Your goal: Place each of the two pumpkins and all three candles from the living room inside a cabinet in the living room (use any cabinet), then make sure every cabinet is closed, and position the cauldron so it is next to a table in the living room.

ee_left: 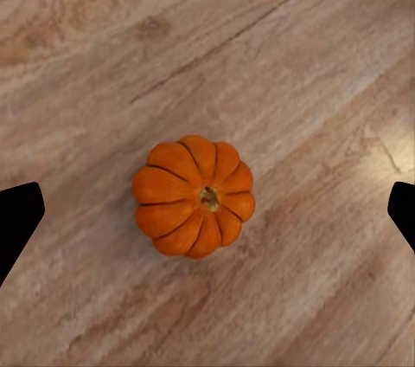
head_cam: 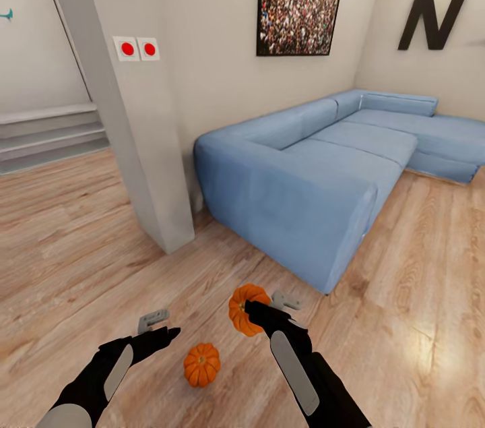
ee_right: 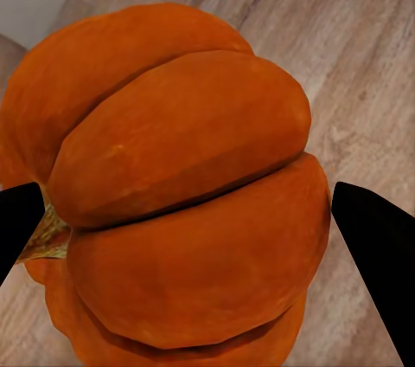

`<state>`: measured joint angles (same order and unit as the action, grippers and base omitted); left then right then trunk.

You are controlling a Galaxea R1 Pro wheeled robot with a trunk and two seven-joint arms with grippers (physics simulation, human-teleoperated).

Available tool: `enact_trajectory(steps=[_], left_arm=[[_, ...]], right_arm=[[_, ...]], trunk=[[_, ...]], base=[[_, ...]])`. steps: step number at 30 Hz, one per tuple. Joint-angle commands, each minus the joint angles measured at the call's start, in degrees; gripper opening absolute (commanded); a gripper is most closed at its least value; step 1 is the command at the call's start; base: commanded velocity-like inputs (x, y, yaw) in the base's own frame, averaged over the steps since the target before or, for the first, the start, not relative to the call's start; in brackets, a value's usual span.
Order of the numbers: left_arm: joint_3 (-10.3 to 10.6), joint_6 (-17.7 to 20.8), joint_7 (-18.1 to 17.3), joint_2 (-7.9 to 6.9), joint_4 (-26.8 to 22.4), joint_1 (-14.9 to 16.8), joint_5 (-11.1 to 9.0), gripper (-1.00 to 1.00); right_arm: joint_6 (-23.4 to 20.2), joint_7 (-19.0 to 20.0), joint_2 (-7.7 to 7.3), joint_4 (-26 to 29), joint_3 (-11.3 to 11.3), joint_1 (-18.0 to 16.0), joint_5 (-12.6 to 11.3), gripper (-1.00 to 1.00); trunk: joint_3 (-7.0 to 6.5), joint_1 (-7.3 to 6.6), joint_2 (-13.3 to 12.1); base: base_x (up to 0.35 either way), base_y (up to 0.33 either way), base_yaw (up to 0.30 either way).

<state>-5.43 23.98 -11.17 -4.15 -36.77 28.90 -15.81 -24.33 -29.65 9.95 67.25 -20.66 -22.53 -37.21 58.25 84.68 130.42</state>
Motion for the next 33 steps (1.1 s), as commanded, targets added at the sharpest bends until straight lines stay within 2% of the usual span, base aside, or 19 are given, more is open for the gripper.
enact_trajectory(steps=[1, 12, 18, 33], left_arm=[[-0.2, 0.4, -0.2, 0.02, 0.0, 0.0, -0.3, 1.0], [-0.2, 0.3, -0.1, 0.1, 0.1, 0.0, -0.2, 1.0], [-0.1, -2.2, -0.1, 0.12, 0.2, 0.0, -0.3, 1.0], [0.0, -2.4, -0.1, 0.18, 0.2, 0.0, -0.3, 1.0]], right_arm=[[0.0, -0.4, -0.02, 0.1, -0.1, -0.1, -0.5, -1.0], [0.1, -0.4, 0.04, 0.1, -0.2, 0.0, -0.5, -1.0], [0.1, -0.4, 0.01, 0.1, -0.2, 0.0, -0.5, -1.0], [0.2, -0.3, 0.04, 0.1, -0.3, 0.0, -0.5, -1.0]], trunk=[[0.23, 0.21, 0.4], [2.21, 2.63, 4.9], [3.29, 3.95, 7.3], [6.03, 7.02, 12.8]], base=[[0.0, 0.0, 0.008], [0.0, 0.0, 0.001], [0.0, 0.0, 0.0], [0.0, 0.0, 0.0]])
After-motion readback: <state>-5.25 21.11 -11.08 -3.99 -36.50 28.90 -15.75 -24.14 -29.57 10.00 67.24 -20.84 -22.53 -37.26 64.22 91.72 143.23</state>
